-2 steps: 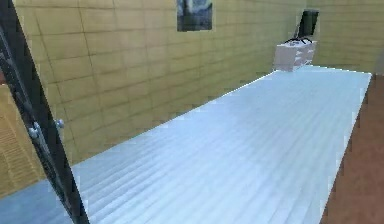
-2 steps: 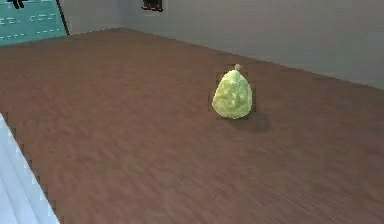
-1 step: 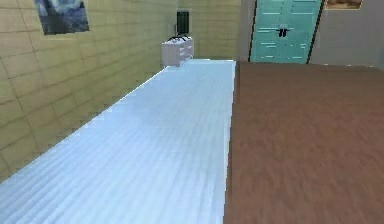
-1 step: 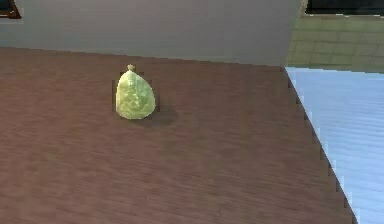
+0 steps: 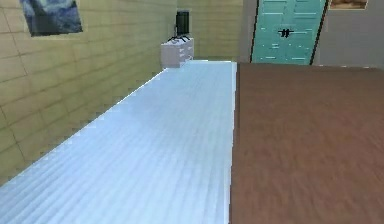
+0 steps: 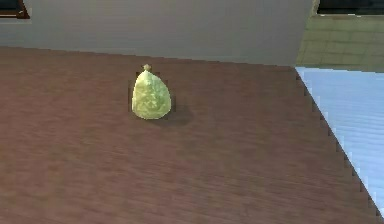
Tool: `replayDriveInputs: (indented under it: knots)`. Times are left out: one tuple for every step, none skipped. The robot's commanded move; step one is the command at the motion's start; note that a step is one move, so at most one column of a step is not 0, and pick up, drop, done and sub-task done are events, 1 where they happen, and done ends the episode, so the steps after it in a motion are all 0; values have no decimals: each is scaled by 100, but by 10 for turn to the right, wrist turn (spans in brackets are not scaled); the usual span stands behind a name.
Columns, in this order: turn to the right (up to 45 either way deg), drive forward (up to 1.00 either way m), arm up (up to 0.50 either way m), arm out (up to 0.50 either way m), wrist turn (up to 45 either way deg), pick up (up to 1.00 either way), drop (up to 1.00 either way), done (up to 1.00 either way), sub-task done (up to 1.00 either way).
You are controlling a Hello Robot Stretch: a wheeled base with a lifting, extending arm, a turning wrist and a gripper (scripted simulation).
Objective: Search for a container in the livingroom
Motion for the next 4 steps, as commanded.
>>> replayDriveInputs:
  knots:
    - [0, 100, 0, 0, 0, 0, 0, 0, 0]
    - [0, 100, 0, 0, 0, 0, 0, 0, 0]
    - [0, 100, 0, 0, 0, 0, 0, 0, 0]
    - [30, 0, 0, 0, 0, 0, 0, 0, 0]
